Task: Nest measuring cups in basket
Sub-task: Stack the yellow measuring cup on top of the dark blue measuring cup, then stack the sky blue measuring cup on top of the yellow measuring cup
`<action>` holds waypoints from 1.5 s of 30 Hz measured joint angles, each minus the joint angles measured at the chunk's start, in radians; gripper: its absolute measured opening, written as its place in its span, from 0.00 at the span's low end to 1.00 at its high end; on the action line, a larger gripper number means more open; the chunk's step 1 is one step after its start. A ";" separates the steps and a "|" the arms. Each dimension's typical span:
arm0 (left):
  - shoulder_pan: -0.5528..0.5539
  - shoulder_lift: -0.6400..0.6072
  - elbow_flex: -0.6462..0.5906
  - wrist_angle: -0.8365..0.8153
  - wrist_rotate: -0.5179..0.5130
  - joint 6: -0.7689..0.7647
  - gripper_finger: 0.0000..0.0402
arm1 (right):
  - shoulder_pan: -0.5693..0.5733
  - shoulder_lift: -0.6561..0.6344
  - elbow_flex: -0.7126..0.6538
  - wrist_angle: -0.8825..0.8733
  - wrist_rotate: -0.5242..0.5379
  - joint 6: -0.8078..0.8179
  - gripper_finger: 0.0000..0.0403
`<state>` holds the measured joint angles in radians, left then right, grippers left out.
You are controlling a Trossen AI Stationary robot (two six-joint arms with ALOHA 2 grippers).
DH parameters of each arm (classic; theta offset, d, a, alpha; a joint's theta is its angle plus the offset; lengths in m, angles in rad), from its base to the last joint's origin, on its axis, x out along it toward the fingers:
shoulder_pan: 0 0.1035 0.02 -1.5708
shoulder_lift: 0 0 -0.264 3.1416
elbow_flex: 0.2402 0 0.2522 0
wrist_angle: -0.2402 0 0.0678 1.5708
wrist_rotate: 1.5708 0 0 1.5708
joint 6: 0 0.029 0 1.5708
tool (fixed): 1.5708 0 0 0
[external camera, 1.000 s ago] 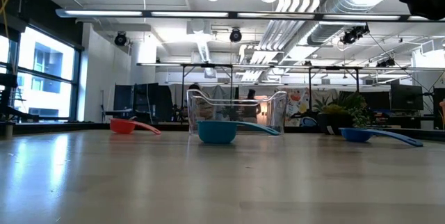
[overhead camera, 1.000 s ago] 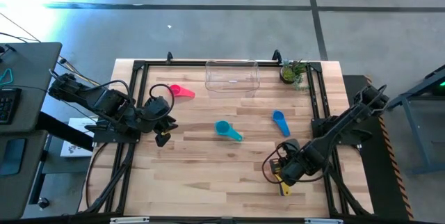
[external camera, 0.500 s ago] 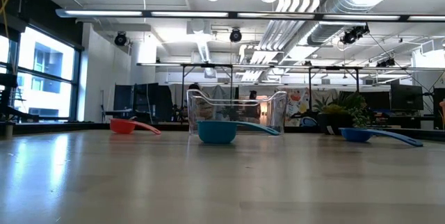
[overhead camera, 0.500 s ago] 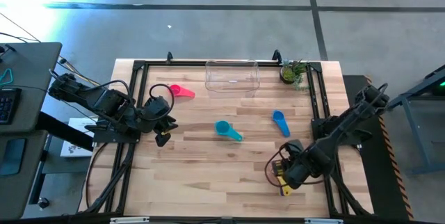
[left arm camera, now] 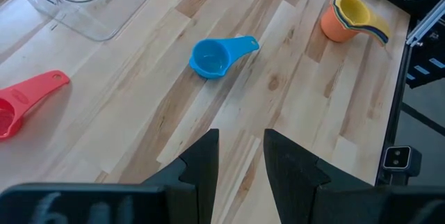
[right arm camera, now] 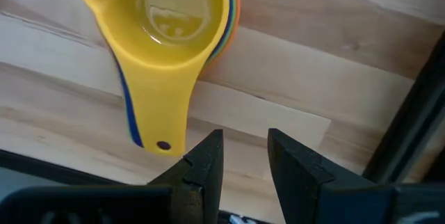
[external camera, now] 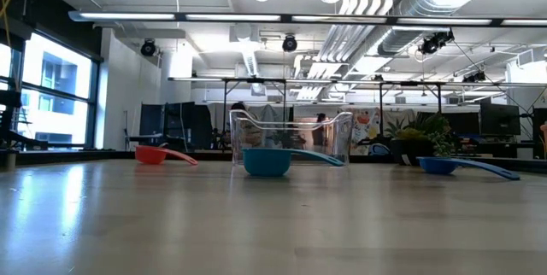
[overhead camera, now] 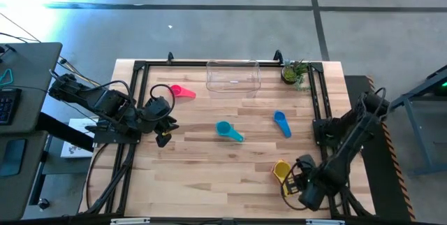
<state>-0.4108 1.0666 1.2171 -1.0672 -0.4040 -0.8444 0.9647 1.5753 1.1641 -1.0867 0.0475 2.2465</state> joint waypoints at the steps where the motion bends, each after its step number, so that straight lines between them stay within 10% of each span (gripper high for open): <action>1: 0.000 0.000 0.000 0.000 0.000 0.000 0.26 | 0.004 0.018 0.000 0.010 0.000 0.001 0.26; 17: 0.000 0.000 0.000 0.005 0.000 -0.017 0.26 | 0.004 0.192 0.000 0.129 -0.004 0.004 0.26; 45: 0.000 0.000 0.000 0.020 0.001 0.001 0.26 | -0.023 0.130 -0.001 0.171 -0.004 0.005 0.26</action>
<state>-0.4109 1.0666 1.2171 -1.0470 -0.4034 -0.8431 0.9422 1.7052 1.1633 -0.9153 0.0437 2.2515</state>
